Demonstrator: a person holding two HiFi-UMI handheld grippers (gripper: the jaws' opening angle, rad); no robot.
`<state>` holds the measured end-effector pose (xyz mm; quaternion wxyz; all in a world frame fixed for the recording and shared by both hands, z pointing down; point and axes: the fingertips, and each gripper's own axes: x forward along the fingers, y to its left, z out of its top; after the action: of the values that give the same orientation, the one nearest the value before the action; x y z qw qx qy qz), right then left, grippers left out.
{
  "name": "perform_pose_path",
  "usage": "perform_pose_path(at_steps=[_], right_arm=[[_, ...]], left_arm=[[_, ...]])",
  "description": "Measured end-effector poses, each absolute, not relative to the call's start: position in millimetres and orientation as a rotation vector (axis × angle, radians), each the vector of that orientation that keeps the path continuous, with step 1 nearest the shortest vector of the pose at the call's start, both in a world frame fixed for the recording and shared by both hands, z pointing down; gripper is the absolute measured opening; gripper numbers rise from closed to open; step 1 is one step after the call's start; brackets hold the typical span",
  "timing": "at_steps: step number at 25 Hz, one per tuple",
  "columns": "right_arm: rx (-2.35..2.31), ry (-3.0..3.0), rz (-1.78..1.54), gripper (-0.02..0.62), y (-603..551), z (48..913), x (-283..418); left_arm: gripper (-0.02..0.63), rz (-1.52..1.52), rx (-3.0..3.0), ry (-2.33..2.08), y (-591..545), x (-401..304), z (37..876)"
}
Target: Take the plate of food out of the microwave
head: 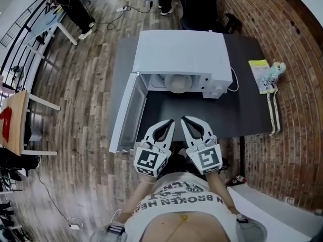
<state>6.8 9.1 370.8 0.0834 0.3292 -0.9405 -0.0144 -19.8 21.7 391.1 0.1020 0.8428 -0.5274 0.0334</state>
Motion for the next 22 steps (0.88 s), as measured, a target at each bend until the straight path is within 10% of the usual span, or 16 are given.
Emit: perform_pose_path(at_steps=[22], right_arm=[[1.075, -2.709, -0.024, 0.008, -87, 382, -22]], left_arm=[[0.006, 0.031, 2.502, -1.435, -82, -46, 397]])
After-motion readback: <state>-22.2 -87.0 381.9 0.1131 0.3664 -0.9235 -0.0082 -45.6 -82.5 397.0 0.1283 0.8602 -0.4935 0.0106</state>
